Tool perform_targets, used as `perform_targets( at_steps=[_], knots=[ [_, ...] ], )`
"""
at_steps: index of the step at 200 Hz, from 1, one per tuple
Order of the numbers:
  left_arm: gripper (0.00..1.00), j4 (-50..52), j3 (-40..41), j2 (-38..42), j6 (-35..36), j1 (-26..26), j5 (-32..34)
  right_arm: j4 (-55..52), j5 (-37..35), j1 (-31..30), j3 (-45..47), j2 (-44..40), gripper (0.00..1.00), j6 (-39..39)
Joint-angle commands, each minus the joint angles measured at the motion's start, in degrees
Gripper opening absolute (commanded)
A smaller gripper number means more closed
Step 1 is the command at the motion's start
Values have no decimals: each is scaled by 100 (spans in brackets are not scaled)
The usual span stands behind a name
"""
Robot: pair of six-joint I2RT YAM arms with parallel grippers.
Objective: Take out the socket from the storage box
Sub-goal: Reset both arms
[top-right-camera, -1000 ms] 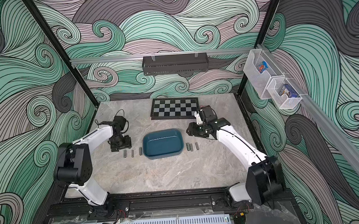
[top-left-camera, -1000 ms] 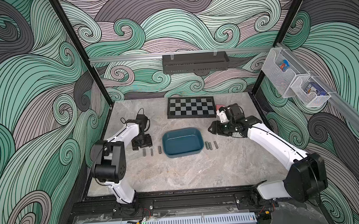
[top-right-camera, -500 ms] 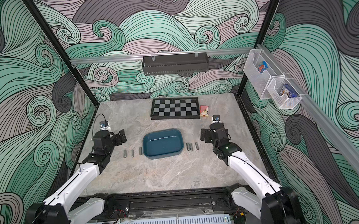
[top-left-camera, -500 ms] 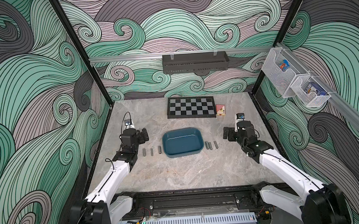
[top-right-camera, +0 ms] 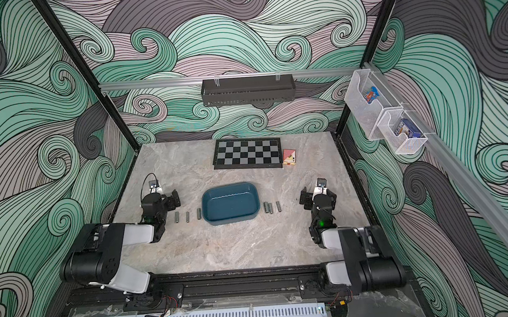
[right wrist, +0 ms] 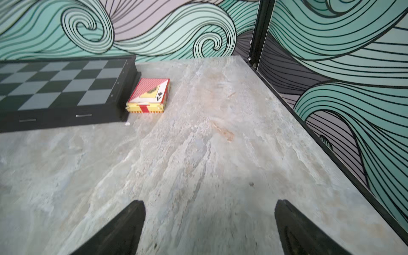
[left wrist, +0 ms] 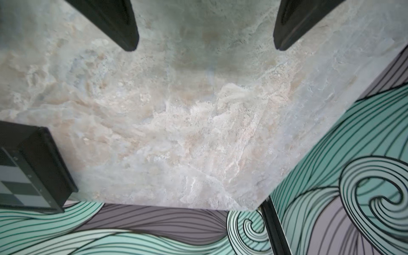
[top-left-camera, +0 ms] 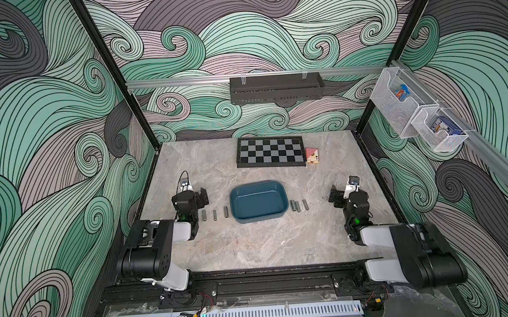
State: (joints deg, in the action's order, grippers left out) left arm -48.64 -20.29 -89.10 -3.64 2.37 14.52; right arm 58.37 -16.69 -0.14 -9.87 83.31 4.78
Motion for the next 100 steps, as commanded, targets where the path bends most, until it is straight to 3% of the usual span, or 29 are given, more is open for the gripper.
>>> perform_targets(
  at_steps=[1, 14, 45, 52, 100],
  knots=[
    [99, -1064, 76, -170, 316, -26, -786, 1849, 1391, 362, 10, 715, 98, -54],
    [99, -1291, 195, -154, 299, -25, -750, 2061, 1622, 357, -68, 963, 99, -159],
    [99, -386, -291, -163, 261, -46, -776, -118, 2405, 352, -1027, 660, 99, -416],
    [99, -63, -414, -111, 185, -87, -844, -359, 2274, 265, -1133, 650, 99, -486],
    [99, -260, -340, -142, 197, -127, -927, -282, 2199, 172, -1097, 608, 99, -547]
  ],
)
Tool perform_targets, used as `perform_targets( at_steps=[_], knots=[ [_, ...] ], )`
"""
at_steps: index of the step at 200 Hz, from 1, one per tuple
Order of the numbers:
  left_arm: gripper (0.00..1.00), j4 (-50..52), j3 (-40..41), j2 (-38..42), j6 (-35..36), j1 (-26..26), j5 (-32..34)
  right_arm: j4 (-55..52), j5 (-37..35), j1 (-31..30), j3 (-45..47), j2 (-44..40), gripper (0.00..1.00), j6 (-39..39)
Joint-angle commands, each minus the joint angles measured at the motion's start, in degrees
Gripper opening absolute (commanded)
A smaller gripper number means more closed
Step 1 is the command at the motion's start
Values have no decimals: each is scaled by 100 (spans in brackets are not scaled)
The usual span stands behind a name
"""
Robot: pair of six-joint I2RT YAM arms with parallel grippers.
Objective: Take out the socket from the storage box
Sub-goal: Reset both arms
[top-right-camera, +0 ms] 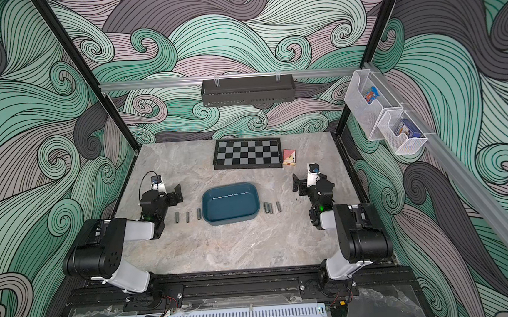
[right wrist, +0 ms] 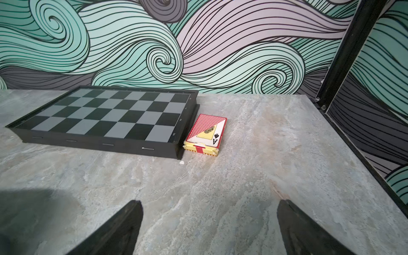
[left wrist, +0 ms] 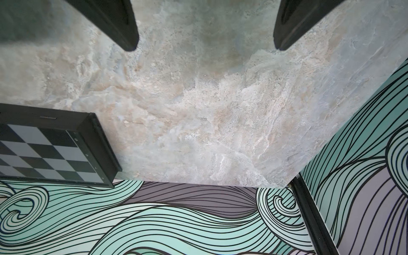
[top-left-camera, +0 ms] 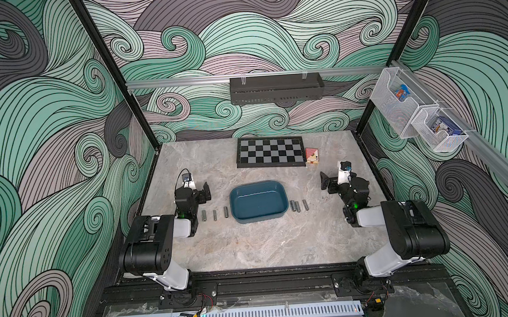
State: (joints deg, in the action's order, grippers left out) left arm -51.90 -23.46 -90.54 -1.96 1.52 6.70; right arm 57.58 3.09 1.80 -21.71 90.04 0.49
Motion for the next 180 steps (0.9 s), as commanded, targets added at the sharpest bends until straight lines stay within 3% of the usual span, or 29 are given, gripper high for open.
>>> perform_targets(
  at_steps=[1, 180],
  knots=[
    [99, 61, -20, 2, 33, -44, -143, -199, 228, -22, 88, -65, 99, -119],
    [99, 66, -18, 2, 42, -35, -143, -498, 176, -180, -59, -68, 99, -322]
  ],
)
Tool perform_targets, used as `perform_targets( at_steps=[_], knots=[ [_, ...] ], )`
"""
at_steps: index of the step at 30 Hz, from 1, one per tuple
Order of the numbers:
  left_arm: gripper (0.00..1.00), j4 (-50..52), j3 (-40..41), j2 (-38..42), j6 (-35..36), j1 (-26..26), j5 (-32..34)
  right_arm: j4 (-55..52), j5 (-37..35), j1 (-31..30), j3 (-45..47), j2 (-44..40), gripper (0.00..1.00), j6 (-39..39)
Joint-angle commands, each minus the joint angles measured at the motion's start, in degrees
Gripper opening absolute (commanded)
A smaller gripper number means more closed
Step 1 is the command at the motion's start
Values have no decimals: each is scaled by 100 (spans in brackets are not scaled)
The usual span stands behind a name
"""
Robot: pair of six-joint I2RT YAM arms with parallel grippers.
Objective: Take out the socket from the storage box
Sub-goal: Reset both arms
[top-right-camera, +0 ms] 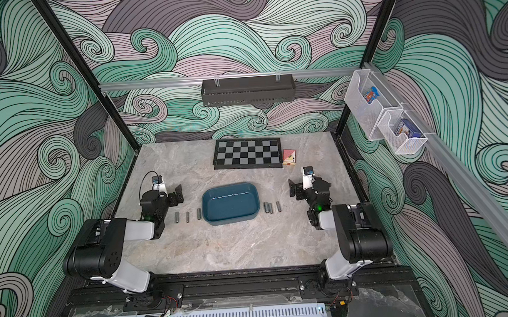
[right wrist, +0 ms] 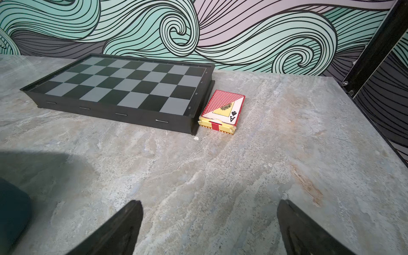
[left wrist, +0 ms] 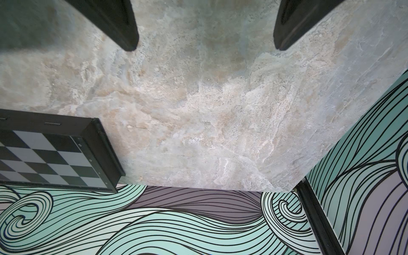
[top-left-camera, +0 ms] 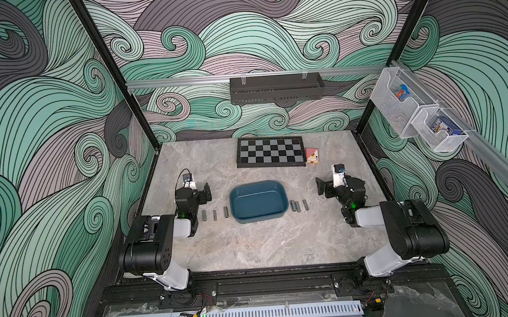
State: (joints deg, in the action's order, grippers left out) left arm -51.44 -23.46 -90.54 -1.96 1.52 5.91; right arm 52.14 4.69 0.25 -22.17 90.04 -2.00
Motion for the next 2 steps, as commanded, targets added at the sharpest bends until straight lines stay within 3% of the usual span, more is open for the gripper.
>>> perform_targets(
  at_steps=[1, 2],
  knots=[
    [99, 20, -18, 2, 44, -36, -64, 46, 16, -25, -13, -68, 99, -72],
    [99, 18, -18, 1, 38, -31, -64, 177, 15, -25, 51, -76, 99, -72]
  ],
)
